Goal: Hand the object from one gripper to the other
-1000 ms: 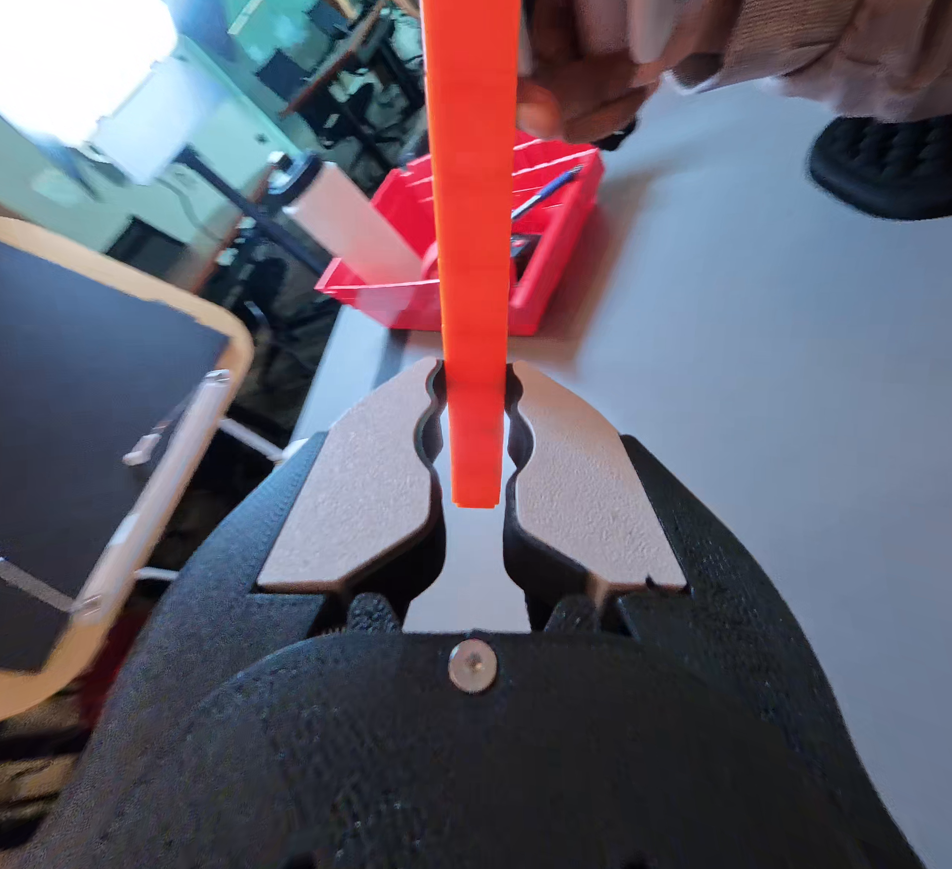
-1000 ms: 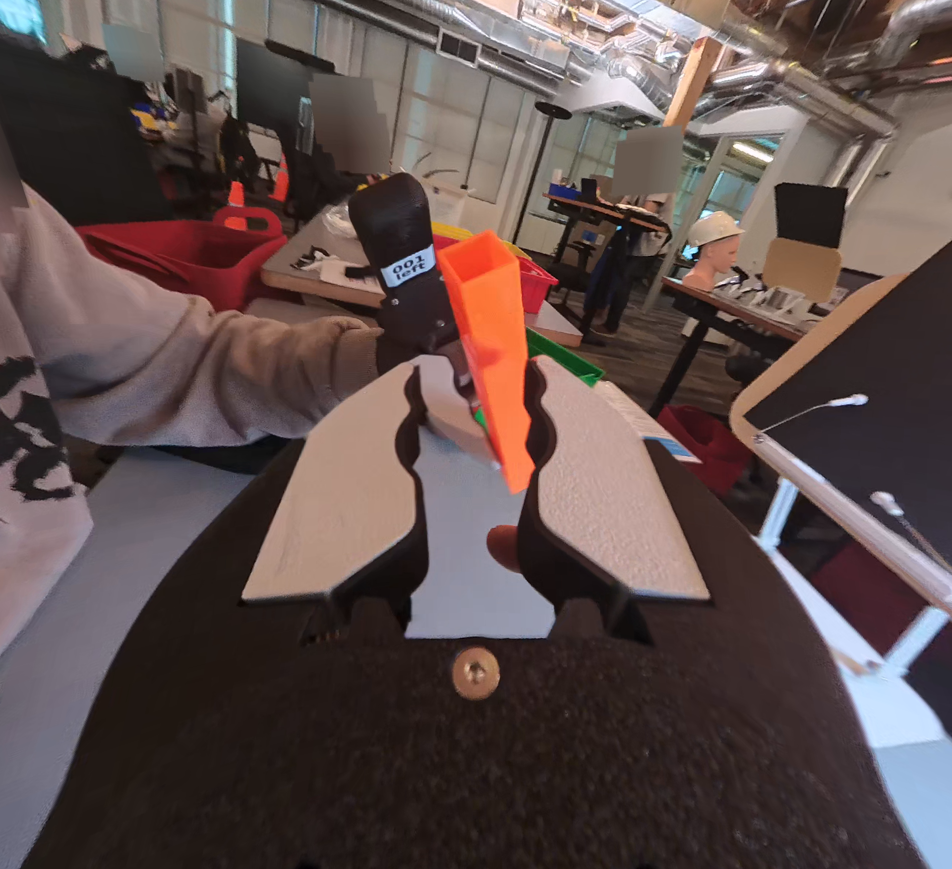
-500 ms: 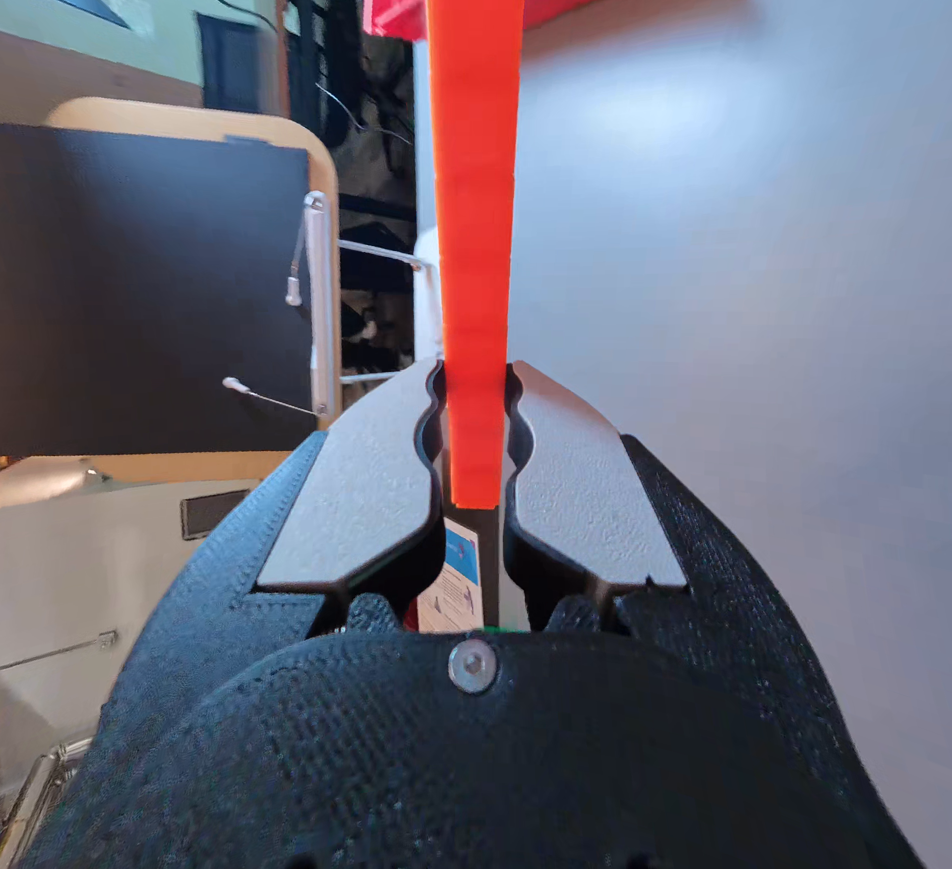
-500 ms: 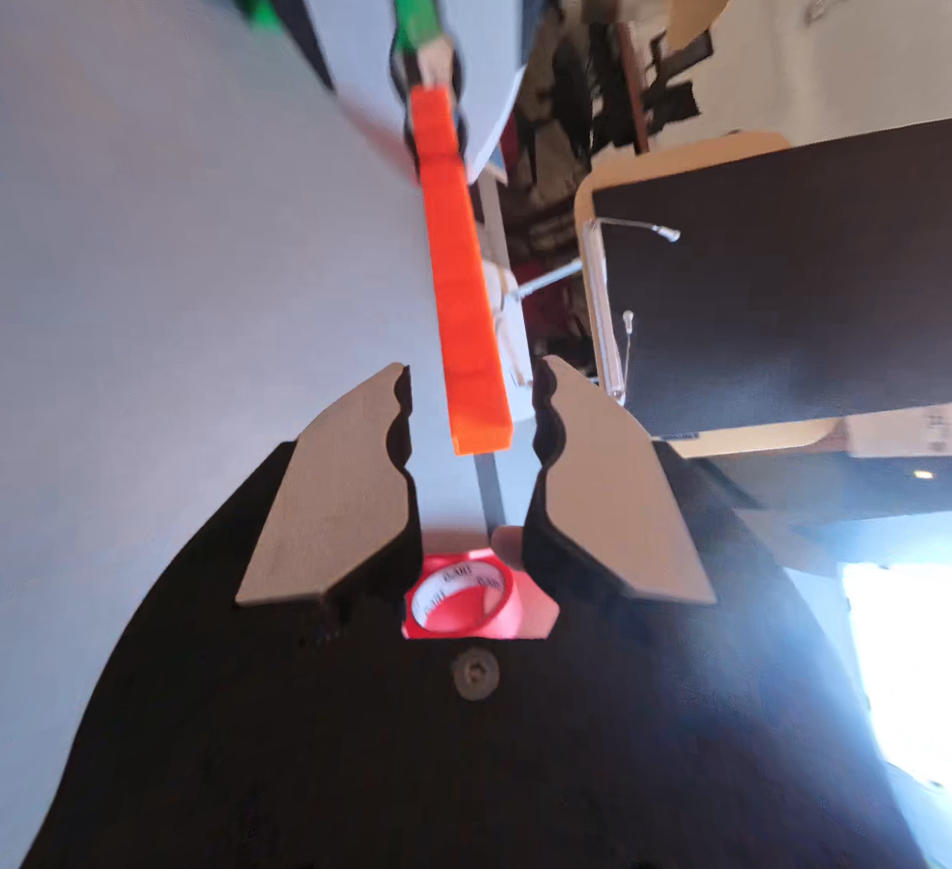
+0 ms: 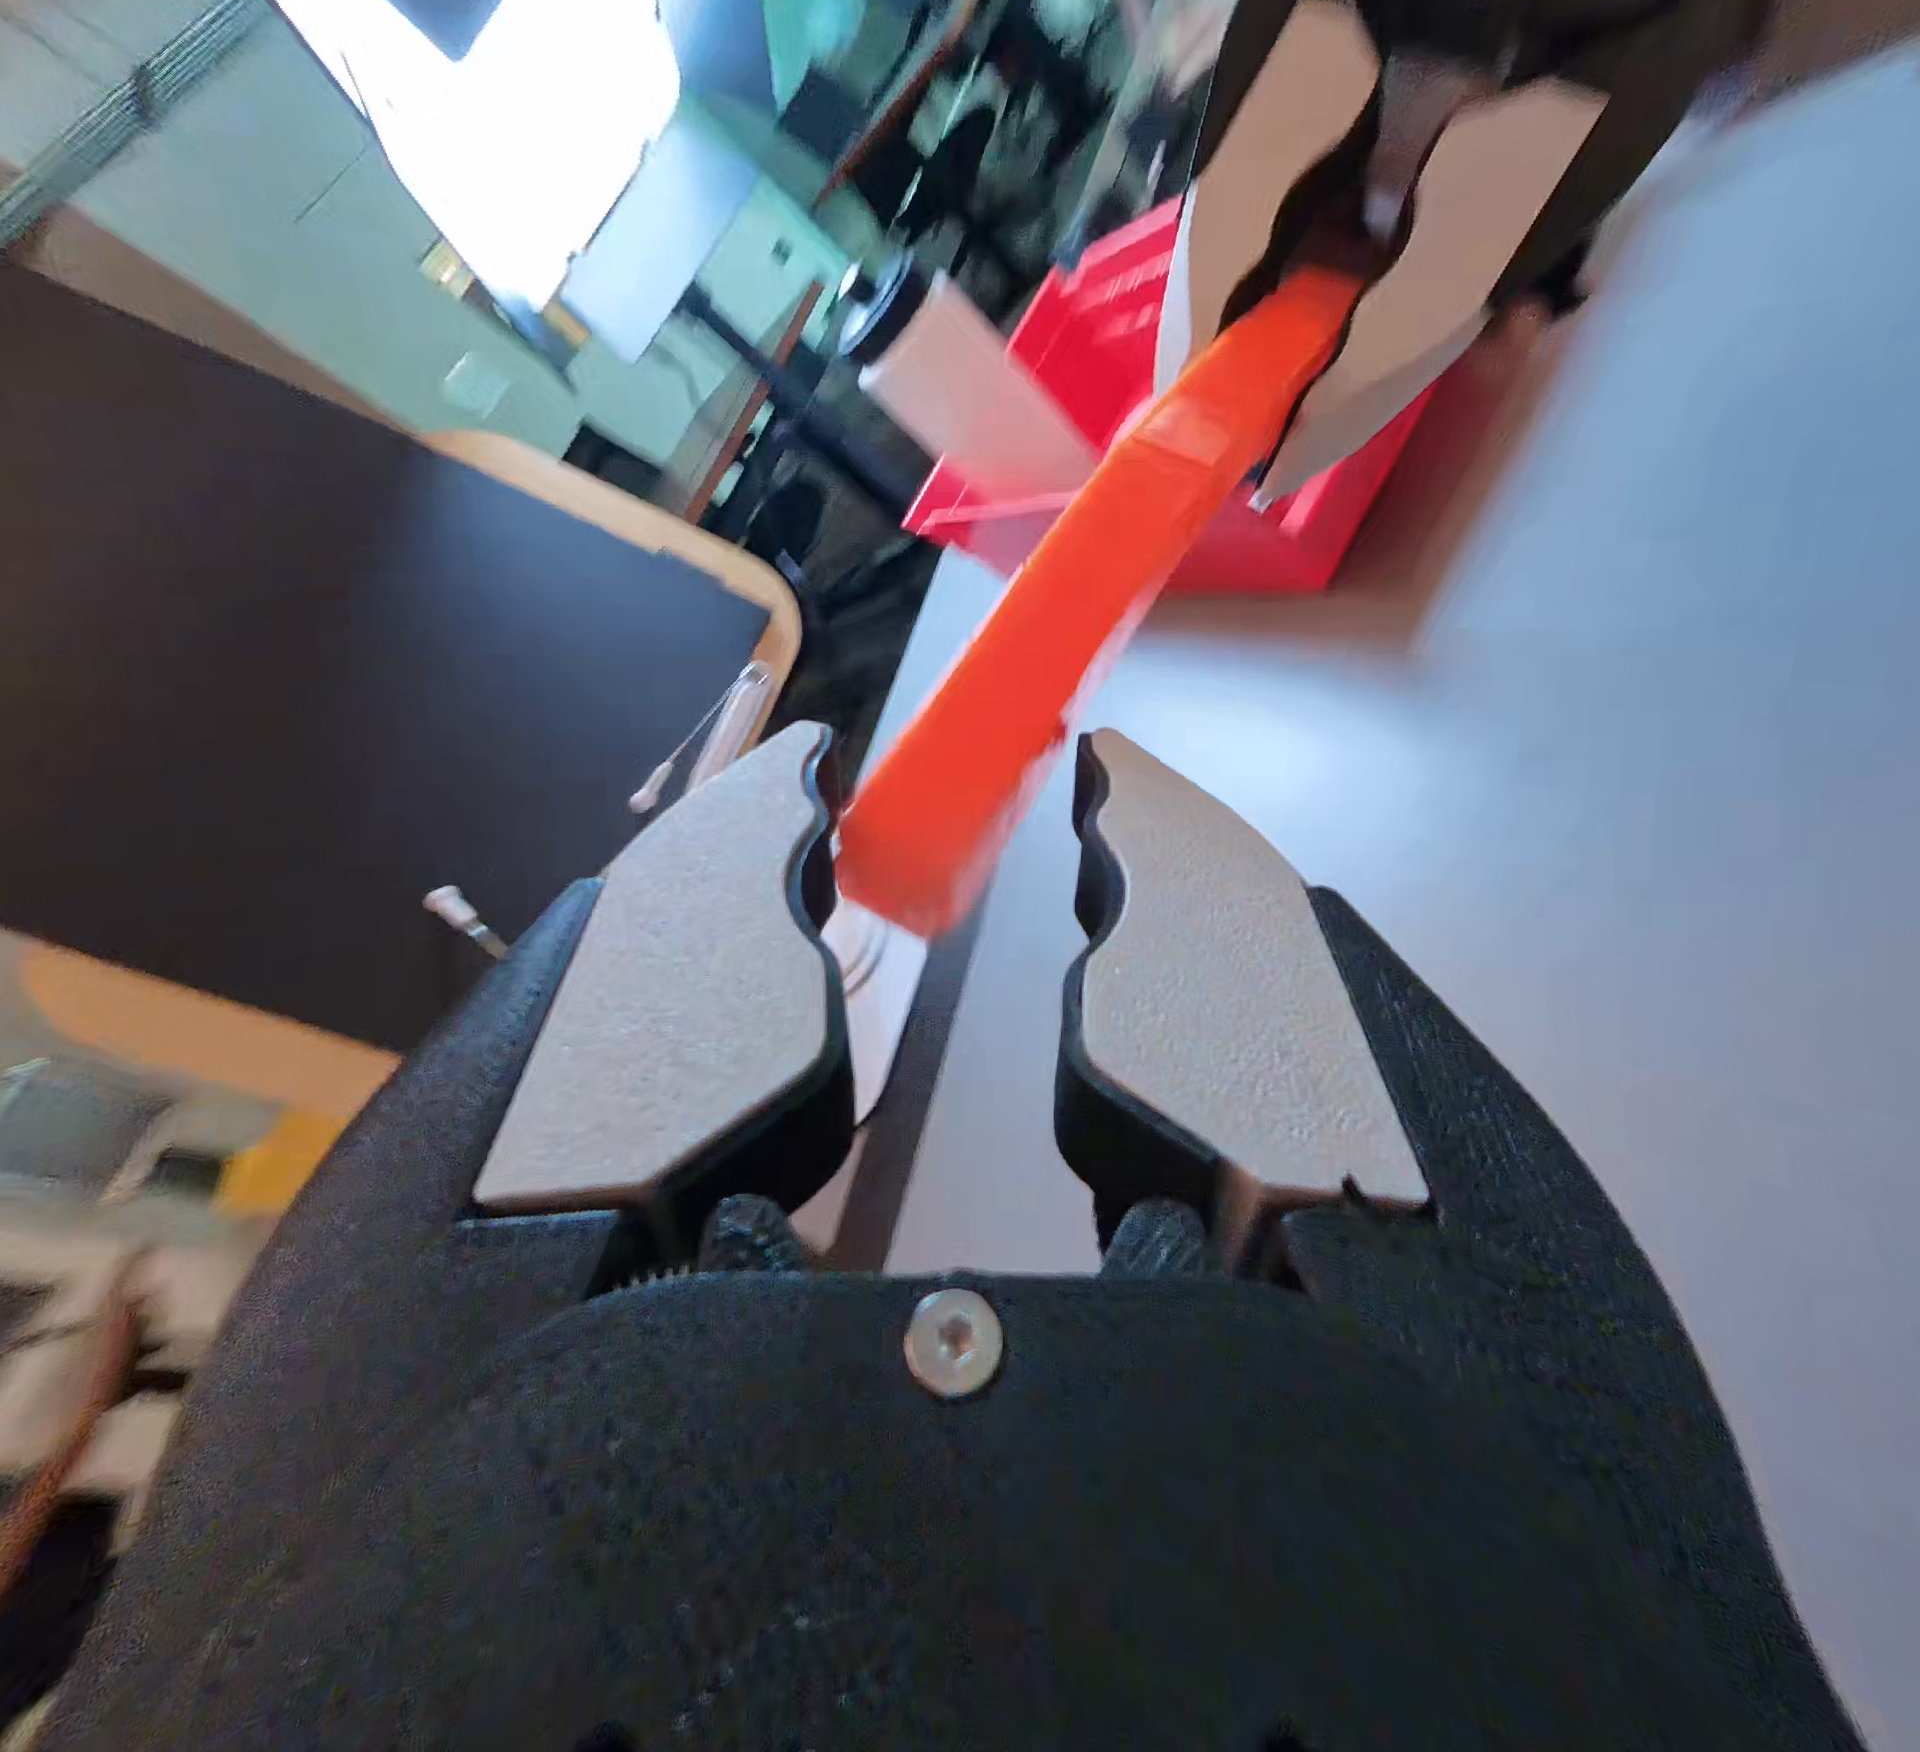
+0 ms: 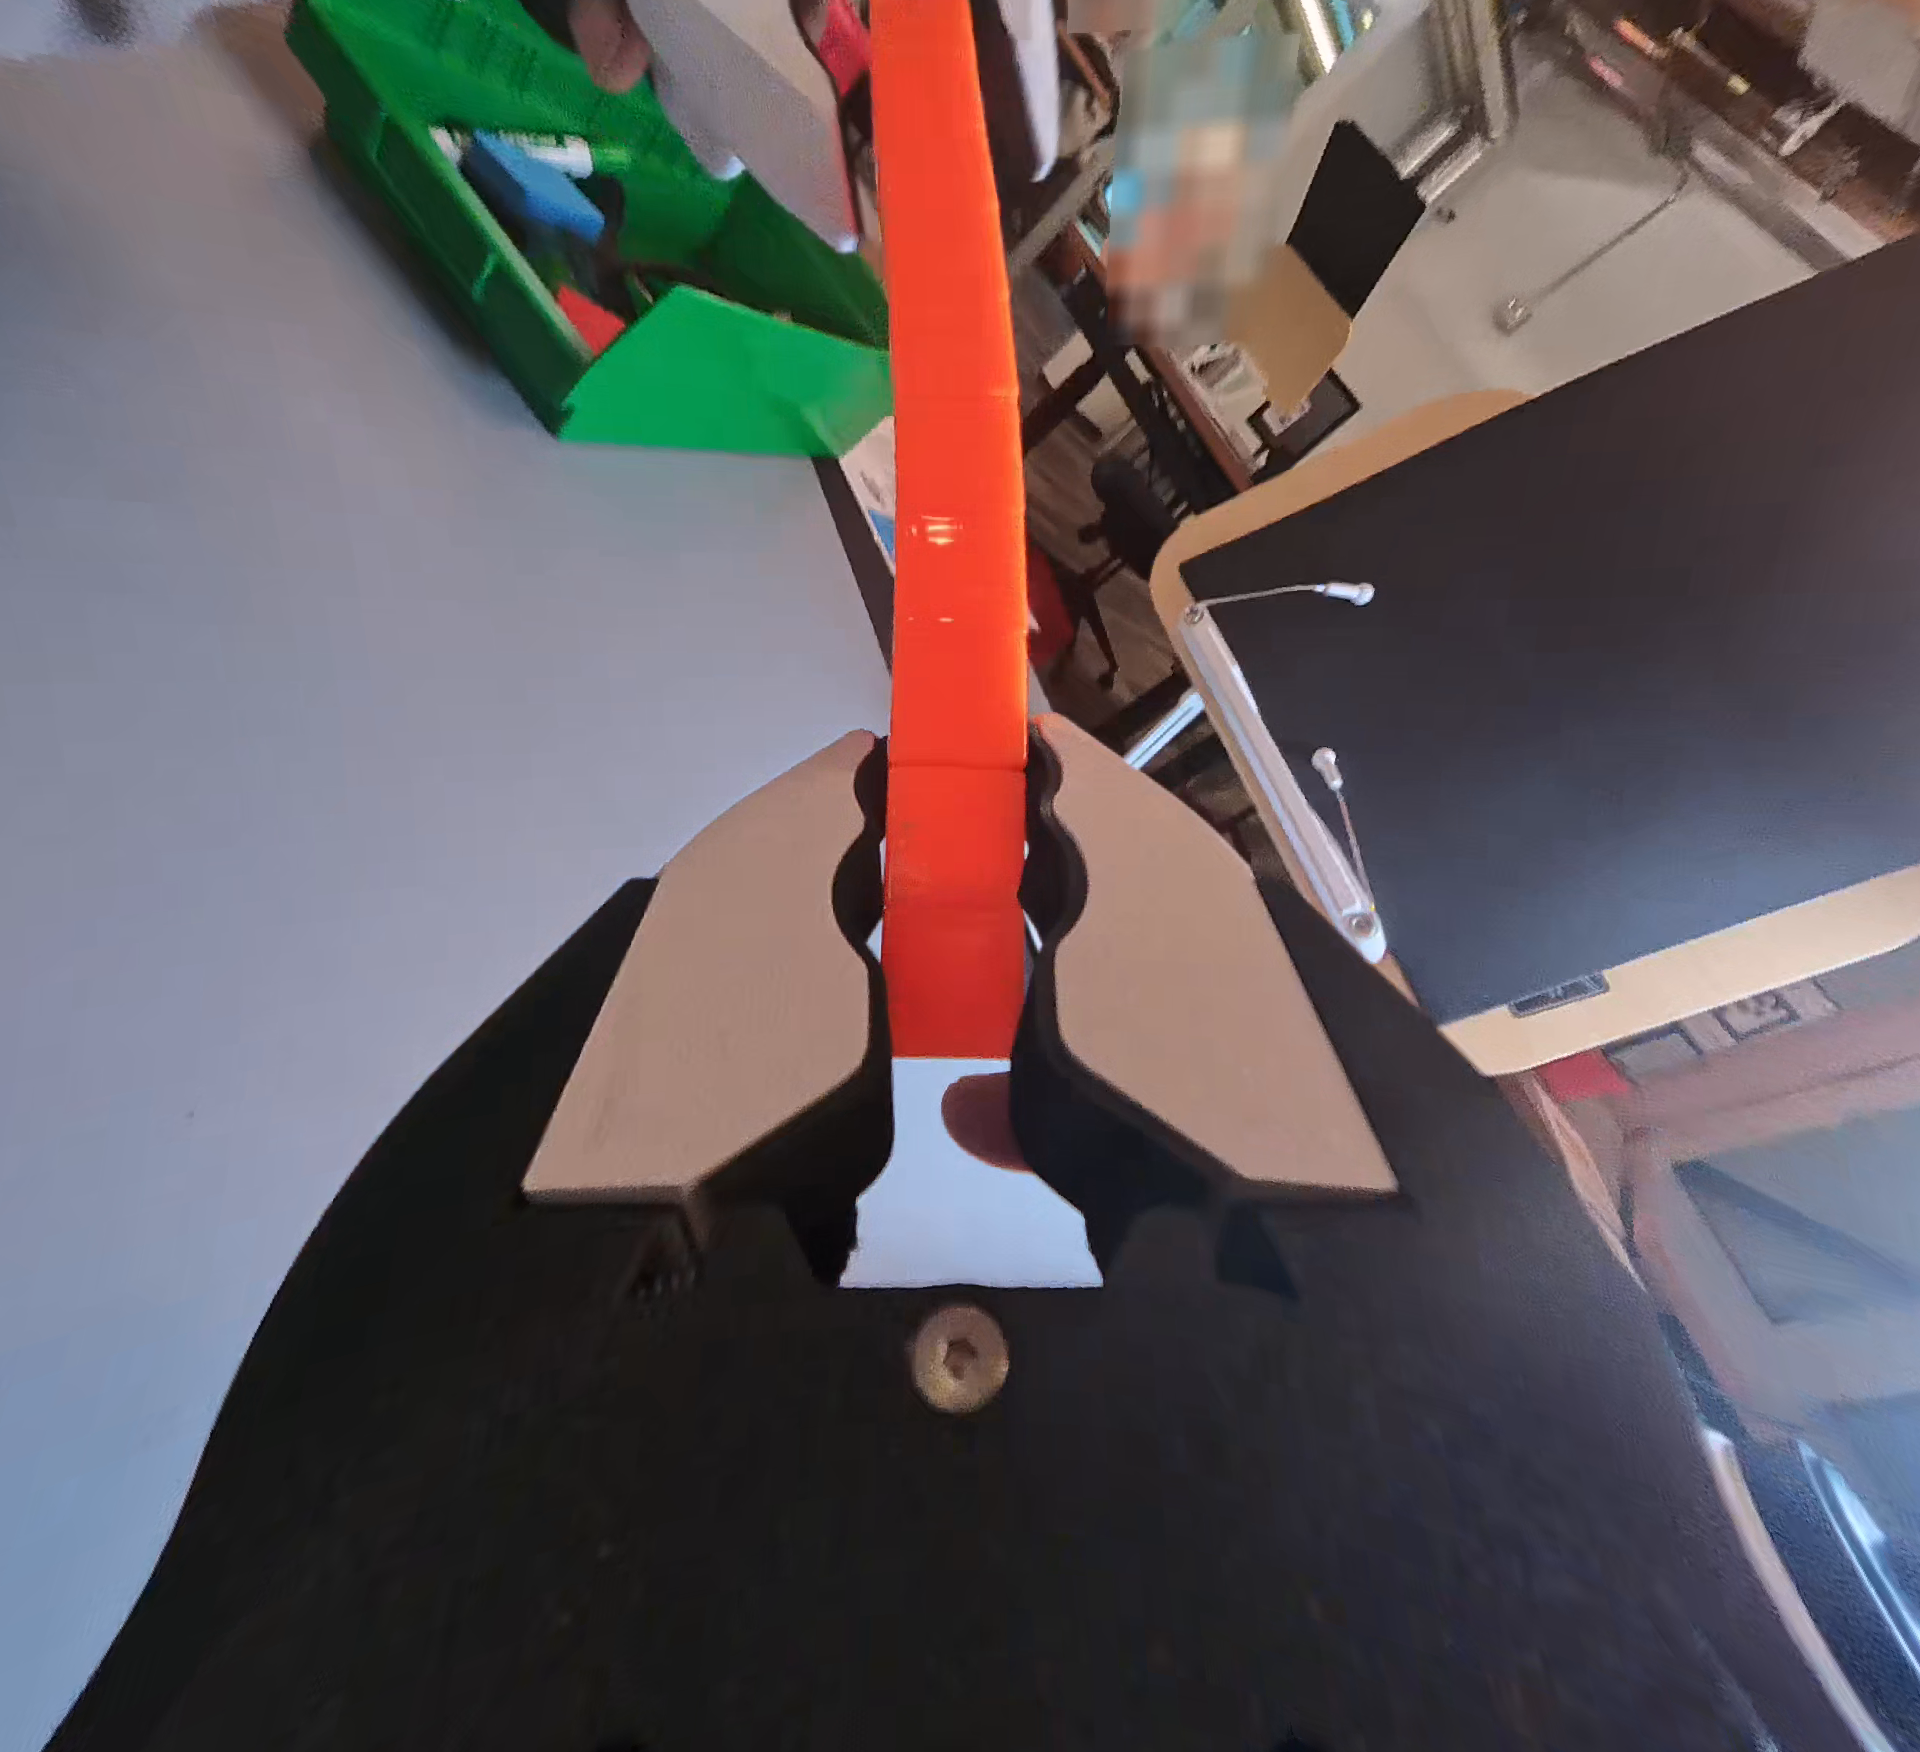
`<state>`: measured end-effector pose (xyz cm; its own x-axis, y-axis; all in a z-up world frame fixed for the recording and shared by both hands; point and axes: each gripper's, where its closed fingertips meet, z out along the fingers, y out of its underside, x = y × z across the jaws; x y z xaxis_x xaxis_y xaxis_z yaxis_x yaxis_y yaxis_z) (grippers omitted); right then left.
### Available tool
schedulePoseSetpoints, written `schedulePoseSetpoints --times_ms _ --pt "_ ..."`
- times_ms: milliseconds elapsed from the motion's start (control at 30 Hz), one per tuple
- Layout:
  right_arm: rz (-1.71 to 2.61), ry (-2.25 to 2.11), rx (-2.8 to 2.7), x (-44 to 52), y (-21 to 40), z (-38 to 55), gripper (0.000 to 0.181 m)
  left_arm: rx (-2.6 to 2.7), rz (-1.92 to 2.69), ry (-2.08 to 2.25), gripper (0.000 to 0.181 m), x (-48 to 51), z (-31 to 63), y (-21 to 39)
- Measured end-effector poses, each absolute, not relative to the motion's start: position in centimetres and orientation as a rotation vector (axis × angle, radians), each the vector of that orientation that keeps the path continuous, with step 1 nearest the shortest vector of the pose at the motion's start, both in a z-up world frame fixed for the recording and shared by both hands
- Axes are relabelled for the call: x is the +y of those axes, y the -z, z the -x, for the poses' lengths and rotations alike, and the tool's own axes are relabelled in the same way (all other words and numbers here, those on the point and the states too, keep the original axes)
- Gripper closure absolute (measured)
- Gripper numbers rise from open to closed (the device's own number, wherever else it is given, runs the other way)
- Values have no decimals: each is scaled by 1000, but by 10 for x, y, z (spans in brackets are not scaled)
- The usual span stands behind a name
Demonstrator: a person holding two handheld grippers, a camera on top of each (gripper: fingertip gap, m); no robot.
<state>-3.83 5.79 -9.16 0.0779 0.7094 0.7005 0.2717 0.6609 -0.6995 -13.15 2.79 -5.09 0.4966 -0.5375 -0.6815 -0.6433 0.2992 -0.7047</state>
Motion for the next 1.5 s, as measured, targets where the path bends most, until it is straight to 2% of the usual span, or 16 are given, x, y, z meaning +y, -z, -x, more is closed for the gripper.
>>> schedulePoseSetpoints --times_ms 167,333,400,633,767,833,900,933,1000,1067,1167,1300,1367,1433,1500 --pt "791 -555 -1466 43 76 33 158 1100 1218 391 136 3 127 40" --pt "751 -690 -1522 18 81 43 158 1157 1053 594 141 -27 83 30" --pt "748 -648 -1577 14 90 48 158 1229 1027 559 155 -37 68 34" --pt "867 -384 -1675 31 113 52 158 1349 1138 305 158 -31 59 49" --pt "893 -159 -1709 38 116 51 138 1405 1286 -17 158 -8 67 71" --pt "867 -175 -1704 27 112 58 136 1418 1312 -29 158 -8 61 77" --pt "852 -150 -1680 23 111 65 140 1441 1330 -91 158 -5 55 84" --pt "832 -122 -1661 23 110 67 154 1446 1332 -97 158 -5 52 86" --pt "817 -159 -1625 22 108 70 158 1433 1323 -98 158 -5 47 85" --pt "810 -271 -1583 20 103 71 159 1393 1282 -46 156 -7 44 78" --pt "776 -513 -1509 10 86 66 159 1358 1270 171 134 -18 43 70" --pt "694 -865 -1423 -18 58 57 159 1341 1294 222 128 -5 54 84" --pt "661 -956 -1401 -28 52 55 159 1341 1285 229 134 -2 49 90" --pt "674 -1001 -1408 -31 52 55 159 1354 1256 228 157 -4 45 90" --pt "734 -944 -1439 -20 58 54 158 1364 1317 138 158 4 53 92"
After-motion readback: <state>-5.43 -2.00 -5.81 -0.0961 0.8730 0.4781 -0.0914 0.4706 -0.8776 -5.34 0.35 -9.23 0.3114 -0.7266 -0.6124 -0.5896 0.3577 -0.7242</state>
